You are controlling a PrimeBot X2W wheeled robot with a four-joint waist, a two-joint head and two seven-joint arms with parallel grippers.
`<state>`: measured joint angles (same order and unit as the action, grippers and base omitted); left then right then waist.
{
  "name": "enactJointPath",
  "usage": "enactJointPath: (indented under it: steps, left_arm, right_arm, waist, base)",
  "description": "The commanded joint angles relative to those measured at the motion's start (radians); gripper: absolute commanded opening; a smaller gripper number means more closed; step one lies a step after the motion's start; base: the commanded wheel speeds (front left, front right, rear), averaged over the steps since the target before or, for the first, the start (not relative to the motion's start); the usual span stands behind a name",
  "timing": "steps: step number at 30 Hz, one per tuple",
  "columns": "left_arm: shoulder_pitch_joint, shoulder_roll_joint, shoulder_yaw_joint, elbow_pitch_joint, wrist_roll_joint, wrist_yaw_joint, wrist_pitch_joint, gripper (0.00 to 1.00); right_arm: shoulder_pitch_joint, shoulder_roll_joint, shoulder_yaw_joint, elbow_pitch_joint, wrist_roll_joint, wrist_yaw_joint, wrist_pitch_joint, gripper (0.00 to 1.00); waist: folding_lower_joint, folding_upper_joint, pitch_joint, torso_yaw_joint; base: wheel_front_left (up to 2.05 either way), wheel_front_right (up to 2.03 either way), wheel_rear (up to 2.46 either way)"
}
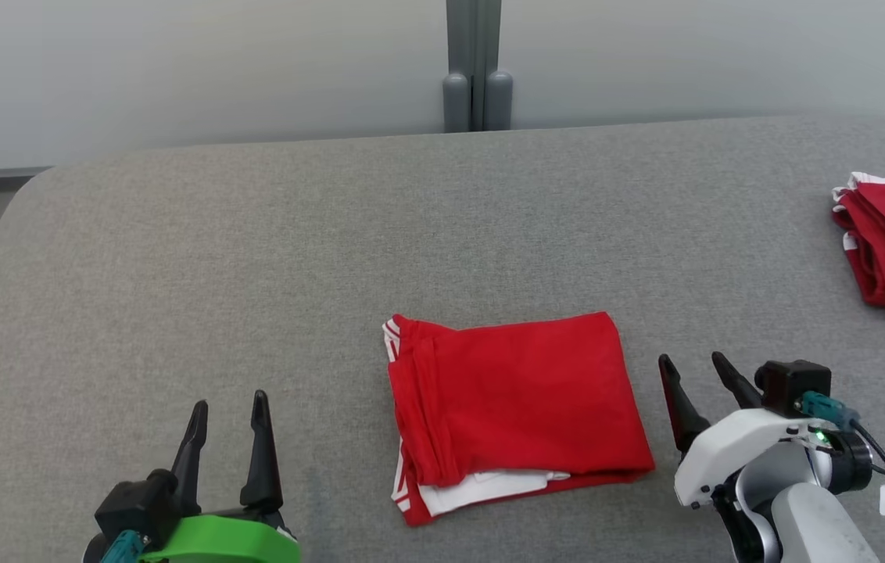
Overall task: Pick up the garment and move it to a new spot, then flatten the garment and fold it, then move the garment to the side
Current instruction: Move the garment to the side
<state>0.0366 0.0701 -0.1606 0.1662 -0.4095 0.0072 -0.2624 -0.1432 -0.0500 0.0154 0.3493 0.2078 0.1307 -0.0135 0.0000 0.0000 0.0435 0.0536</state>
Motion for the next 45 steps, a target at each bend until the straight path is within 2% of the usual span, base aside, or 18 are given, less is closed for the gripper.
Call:
enactJointPath:
  steps: [1, 10, 16, 17, 18, 19, 24, 27, 34, 38, 42, 45]
  left_arm:
    - [-0.017, -0.005, 0.005, 0.001, 0.014, -0.005, -0.003, 1.0]
    - [-0.032, -0.014, 0.013, 0.007, 0.028, -0.015, -0.003, 1.0]
    - [-0.032, -0.017, 0.017, 0.009, 0.041, -0.018, -0.003, 1.0]
    - [-0.031, -0.017, 0.017, 0.009, 0.044, -0.017, -0.003, 1.0]
    - [-0.029, -0.018, 0.018, 0.008, 0.049, -0.016, -0.003, 1.0]
    - [-0.026, -0.018, 0.021, 0.001, 0.056, -0.016, -0.003, 1.0]
    - [-0.022, -0.018, 0.027, -0.022, 0.08, -0.022, -0.003, 1.0]
    - [-0.025, -0.018, 0.029, -0.035, 0.088, -0.025, -0.002, 1.0]
    - [-0.053, -0.008, 0.02, -0.056, 0.114, -0.035, -0.002, 1.0]
    - [-0.079, 0.004, 0.007, -0.056, 0.128, -0.043, 0.001, 1.0]
    - [-0.098, 0.015, -0.007, -0.065, 0.14, -0.047, 0.013, 1.0]
    - [-0.103, 0.023, -0.01, -0.072, 0.144, -0.046, 0.021, 1.0]
  right_arm:
    - [-0.021, -0.001, 0.002, 0.021, 0.004, 0.0, 0.025, 1.0]
    - [-0.107, -0.003, 0.023, 0.156, 0.033, 0.0, 0.159, 1.0]
    - [-0.15, -0.018, 0.07, 0.244, 0.06, 0.0, 0.228, 1.0]
    - [-0.153, -0.017, 0.075, 0.251, 0.063, 0.0, 0.225, 0.82]
    - [-0.158, -0.016, 0.082, 0.258, 0.068, 0.0, 0.222, 0.36]
    - [-0.17, -0.017, 0.099, 0.264, 0.076, 0.0, 0.213, 0.0]
    - [-0.223, -0.057, 0.136, 0.251, 0.099, -0.001, 0.178, 0.0]
    - [-0.248, -0.084, 0.143, 0.238, 0.098, -0.001, 0.159, 0.0]
    - [-0.284, -0.148, 0.111, 0.192, 0.091, -0.001, 0.127, 0.0]
    - [-0.298, -0.164, 0.08, 0.174, 0.085, -0.001, 0.11, 0.0]
    - [-0.312, -0.157, 0.062, 0.17, 0.078, -0.001, 0.09, 0.0]
    - [-0.323, -0.148, 0.059, 0.175, 0.075, -0.001, 0.077, 0.0]
  waist:
    - [0.0, 0.0, 0.024, 0.028]
    - [0.0, 0.0, 0.065, 0.101]
    - [0.0, 0.0, 0.08, 0.127]
    - [0.0, 0.0, 0.081, 0.127]
    - [0.0, 0.0, 0.083, 0.125]
    - [0.0, 0.0, 0.088, 0.113]
    - [0.0, 0.0, 0.11, 0.02]
    - [0.0, 0.0, 0.126, -0.061]
    - [0.0, 0.0, 0.178, -0.267]
    - [0.0, 0.0, 0.205, -0.362]
    - [0.0, 0.0, 0.225, -0.424]
    - [0.0, 0.0, 0.232, -0.443]
  base:
    - [0.0, 0.0, 0.0]
    - [0.0, 0.0, 0.0]
    - [0.0, 0.0, 0.0]
    - [0.0, 0.0, 0.0]
    - [0.0, 0.0, 0.0]
    - [0.0, 0.0, 0.0]
    - [0.0, 0.0, 0.0]
    - [0.0, 0.0, 0.0]
    - [0.0, 0.0, 0.0]
    - [0.0, 0.0, 0.0]
    - [0.0, 0.0, 0.0]
    - [0.0, 0.0, 0.0]
